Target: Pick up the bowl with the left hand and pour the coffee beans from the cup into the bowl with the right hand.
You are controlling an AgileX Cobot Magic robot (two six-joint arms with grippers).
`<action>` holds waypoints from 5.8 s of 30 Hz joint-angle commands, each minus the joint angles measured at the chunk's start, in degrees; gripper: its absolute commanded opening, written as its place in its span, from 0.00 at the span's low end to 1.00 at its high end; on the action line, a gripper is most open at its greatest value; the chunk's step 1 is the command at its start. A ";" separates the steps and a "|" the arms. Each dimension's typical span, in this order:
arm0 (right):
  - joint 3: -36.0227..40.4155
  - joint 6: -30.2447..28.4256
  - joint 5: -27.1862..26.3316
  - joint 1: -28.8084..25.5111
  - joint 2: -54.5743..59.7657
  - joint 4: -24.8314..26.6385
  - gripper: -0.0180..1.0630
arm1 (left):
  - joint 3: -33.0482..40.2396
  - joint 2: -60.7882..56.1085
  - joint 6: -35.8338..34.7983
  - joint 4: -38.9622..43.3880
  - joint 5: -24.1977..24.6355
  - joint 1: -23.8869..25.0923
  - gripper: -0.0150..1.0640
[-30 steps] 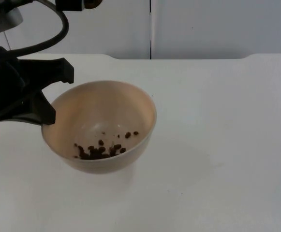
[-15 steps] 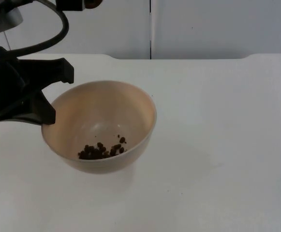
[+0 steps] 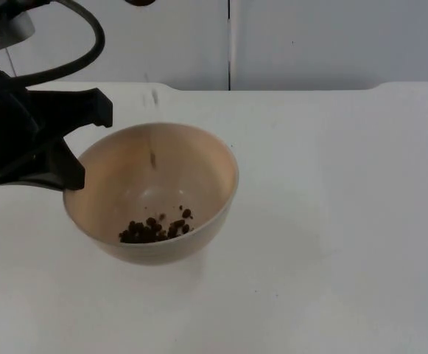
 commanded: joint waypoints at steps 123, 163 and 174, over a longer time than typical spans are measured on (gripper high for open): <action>48.82 9.69 -43.56 -53.98 -1.14 73.37 0.02 | 0.20 19.29 0.12 3.82 -16.27 0.10 0.01; 55.77 12.43 -50.17 -54.22 -1.05 71.84 0.02 | 0.20 19.29 -0.10 3.45 -15.94 0.10 0.42; 55.77 12.43 -50.39 -54.22 -1.05 71.84 0.07 | 0.20 19.16 -0.49 3.03 -16.39 0.10 0.65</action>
